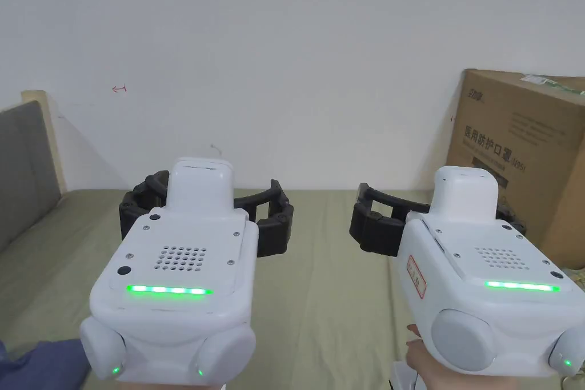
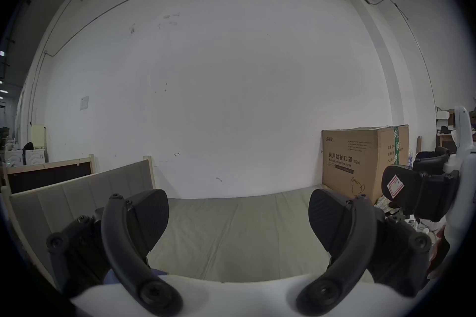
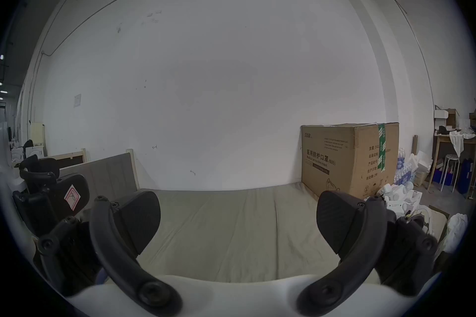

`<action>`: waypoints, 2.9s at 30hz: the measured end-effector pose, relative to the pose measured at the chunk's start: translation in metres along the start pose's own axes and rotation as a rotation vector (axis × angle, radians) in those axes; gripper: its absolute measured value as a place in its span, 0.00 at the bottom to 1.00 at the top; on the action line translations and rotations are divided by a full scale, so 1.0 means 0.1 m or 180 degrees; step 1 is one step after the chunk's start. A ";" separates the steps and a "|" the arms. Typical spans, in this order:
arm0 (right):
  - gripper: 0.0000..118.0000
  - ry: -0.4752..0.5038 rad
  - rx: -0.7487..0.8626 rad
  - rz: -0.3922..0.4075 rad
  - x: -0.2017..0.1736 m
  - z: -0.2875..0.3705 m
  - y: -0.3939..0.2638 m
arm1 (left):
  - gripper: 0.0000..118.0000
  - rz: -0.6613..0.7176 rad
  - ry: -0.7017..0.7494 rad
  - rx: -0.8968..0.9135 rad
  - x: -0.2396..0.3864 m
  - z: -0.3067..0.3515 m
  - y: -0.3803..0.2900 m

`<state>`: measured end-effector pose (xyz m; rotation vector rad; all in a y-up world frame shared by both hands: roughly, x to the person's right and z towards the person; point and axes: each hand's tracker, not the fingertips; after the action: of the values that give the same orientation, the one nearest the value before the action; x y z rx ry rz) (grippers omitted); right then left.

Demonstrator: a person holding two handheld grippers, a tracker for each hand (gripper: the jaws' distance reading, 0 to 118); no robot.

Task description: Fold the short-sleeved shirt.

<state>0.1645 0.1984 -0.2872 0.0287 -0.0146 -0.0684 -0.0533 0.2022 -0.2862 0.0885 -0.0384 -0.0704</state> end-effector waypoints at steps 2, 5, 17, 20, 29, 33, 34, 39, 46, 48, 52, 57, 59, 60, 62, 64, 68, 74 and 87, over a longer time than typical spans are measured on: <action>1.00 0.0000 -0.0002 0.0005 0.00 -0.01 0.00 | 0.94 0.0004 -0.0001 -0.0011 0.00 -0.01 0.00; 1.00 -0.0009 0.0001 -0.0013 -0.01 -0.01 0.00 | 0.94 0.0001 0.0021 -0.0014 -0.01 -0.02 -0.01; 1.00 0.0022 0.0003 -0.0055 -0.03 -0.02 -0.04 | 0.94 0.0058 0.0073 -0.0017 -0.06 -0.02 -0.04; 1.00 0.0012 -0.0017 -0.0043 -0.03 -0.03 -0.05 | 0.94 0.0079 0.0077 -0.0031 -0.07 -0.03 -0.05; 1.00 0.0012 -0.0010 -0.0055 -0.03 -0.02 -0.07 | 0.94 0.0073 0.0072 -0.0057 -0.09 -0.05 -0.09; 1.00 0.0015 0.0002 -0.0070 -0.03 -0.02 -0.08 | 0.94 0.0078 0.0078 -0.0056 -0.09 -0.04 -0.10; 1.00 0.0013 -0.0003 -0.0063 -0.03 -0.02 -0.08 | 0.94 0.0081 0.0079 -0.0057 -0.09 -0.04 -0.10; 1.00 0.0016 -0.0007 -0.0062 -0.03 -0.03 -0.09 | 0.94 0.0063 0.0089 -0.0052 -0.09 -0.04 -0.10; 1.00 0.0006 0.0007 -0.0051 -0.03 -0.02 -0.09 | 0.94 0.0058 0.0096 -0.0042 -0.08 -0.04 -0.12; 1.00 -0.0005 0.0015 -0.0046 -0.03 -0.02 -0.09 | 0.93 0.0038 0.0099 -0.0036 -0.08 -0.04 -0.12; 1.00 0.0050 0.0001 -0.0098 0.00 -0.02 -0.10 | 0.93 0.0028 0.0069 -0.0038 -0.06 -0.05 -0.13; 1.00 0.0074 -0.0056 -0.0140 0.01 -0.05 -0.12 | 0.94 0.0034 0.0101 -0.0029 -0.06 -0.05 -0.13; 1.00 0.0094 -0.0060 -0.0137 0.01 -0.05 -0.13 | 0.93 0.0024 0.0091 -0.0044 -0.05 -0.06 -0.13; 1.00 0.0089 -0.0059 -0.0118 0.00 -0.05 -0.13 | 0.93 0.0020 0.0086 -0.0051 -0.05 -0.07 -0.14; 1.00 0.0065 -0.0048 -0.0053 -0.02 -0.05 -0.14 | 0.94 0.0018 0.0075 -0.0066 -0.05 -0.08 -0.14; 1.00 0.0031 -0.0034 0.0000 -0.03 -0.05 -0.15 | 0.93 0.0022 0.0063 -0.0074 -0.05 -0.08 -0.15; 1.00 0.0037 -0.0041 -0.0020 -0.02 -0.06 -0.16 | 0.93 0.0008 0.0059 -0.0077 -0.04 -0.09 -0.17; 1.00 0.0000 -0.0029 -0.0069 0.00 -0.07 -0.17 | 0.94 -0.0014 0.0059 -0.0075 -0.03 -0.09 -0.18; 1.00 -0.0020 -0.0048 -0.0018 0.01 -0.10 -0.19 | 0.93 -0.0037 0.0042 -0.0075 -0.05 -0.13 -0.20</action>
<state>0.1639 0.1798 -0.2978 0.0133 -0.0202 -0.0741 -0.0586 0.1840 -0.3015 0.0656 -0.0238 -0.0818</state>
